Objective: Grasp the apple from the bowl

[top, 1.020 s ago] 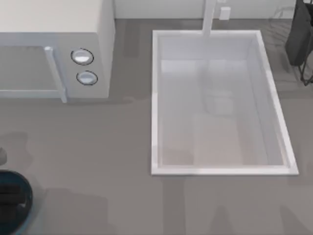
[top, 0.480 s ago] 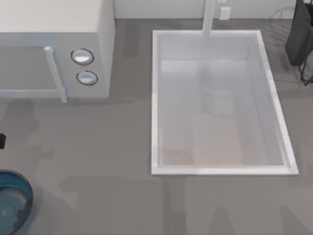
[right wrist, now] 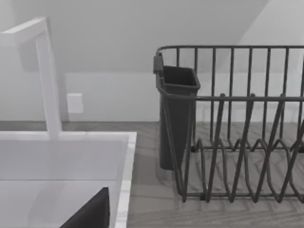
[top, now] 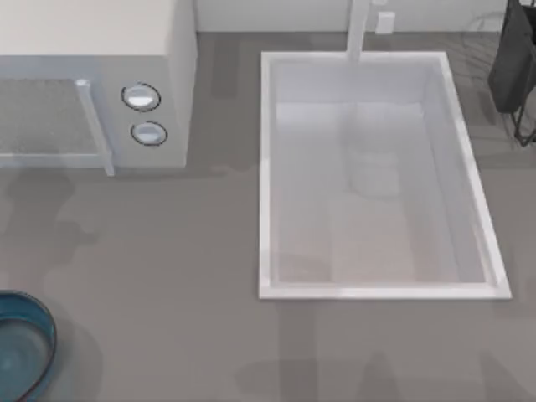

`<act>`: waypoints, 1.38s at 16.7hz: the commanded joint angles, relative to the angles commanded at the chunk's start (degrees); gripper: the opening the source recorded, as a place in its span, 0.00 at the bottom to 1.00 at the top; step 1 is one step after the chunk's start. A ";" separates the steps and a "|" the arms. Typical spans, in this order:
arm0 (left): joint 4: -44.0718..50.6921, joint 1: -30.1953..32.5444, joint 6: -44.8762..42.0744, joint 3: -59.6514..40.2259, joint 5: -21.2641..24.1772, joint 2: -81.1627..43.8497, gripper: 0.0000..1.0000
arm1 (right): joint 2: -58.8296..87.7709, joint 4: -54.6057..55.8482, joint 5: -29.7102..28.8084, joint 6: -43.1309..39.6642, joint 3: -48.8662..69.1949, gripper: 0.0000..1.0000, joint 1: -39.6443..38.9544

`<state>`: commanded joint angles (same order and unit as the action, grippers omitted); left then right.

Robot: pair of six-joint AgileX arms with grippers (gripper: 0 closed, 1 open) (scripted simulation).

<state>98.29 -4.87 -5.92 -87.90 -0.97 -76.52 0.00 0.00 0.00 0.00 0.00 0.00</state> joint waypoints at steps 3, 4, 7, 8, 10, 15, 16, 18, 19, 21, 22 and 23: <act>2.07 0.08 0.09 -2.06 0.00 0.51 0.00 | 0.00 0.00 0.00 0.00 0.00 1.00 0.00; 2.07 0.08 0.09 -2.06 0.00 0.51 0.00 | 0.00 0.00 0.00 0.00 0.00 1.00 0.00; 1.91 -0.06 0.07 -2.02 -0.03 0.21 0.00 | 0.00 0.00 0.00 0.00 0.00 1.00 0.00; 1.82 0.43 0.54 -2.66 -0.01 -0.46 0.00 | 0.00 0.00 0.00 0.00 0.00 1.00 0.00; 1.33 2.64 2.69 -5.57 0.07 -3.69 0.00 | 0.00 0.00 0.00 0.00 0.00 1.00 0.00; -1.76 12.68 12.47 -18.21 0.46 -21.65 0.00 | 0.00 0.00 0.00 0.00 0.00 1.00 0.00; -2.64 15.07 14.80 -21.05 0.55 -26.17 0.00 | 0.00 0.00 0.00 0.00 0.00 1.00 0.00; -4.51 19.82 19.43 -26.58 0.74 -34.88 0.00 | 0.00 0.00 0.00 0.00 0.00 1.00 0.00; -5.46 22.09 21.65 -29.17 0.83 -38.78 0.00 | 0.00 0.00 0.00 0.00 0.00 1.00 0.00; -7.25 26.08 25.54 -33.61 0.99 -44.97 0.00 | 0.00 0.00 0.00 0.00 0.00 1.00 0.00; -8.02 27.67 27.08 -35.32 1.06 -47.16 0.00 | 0.00 0.00 0.00 0.00 0.00 1.00 0.00; -8.65 28.91 28.30 -36.63 1.11 -48.76 0.00 | 0.00 0.00 0.00 0.00 0.00 1.00 0.00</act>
<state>89.64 24.04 22.37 -124.53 0.13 -125.28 0.00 0.00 0.00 0.00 0.00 0.00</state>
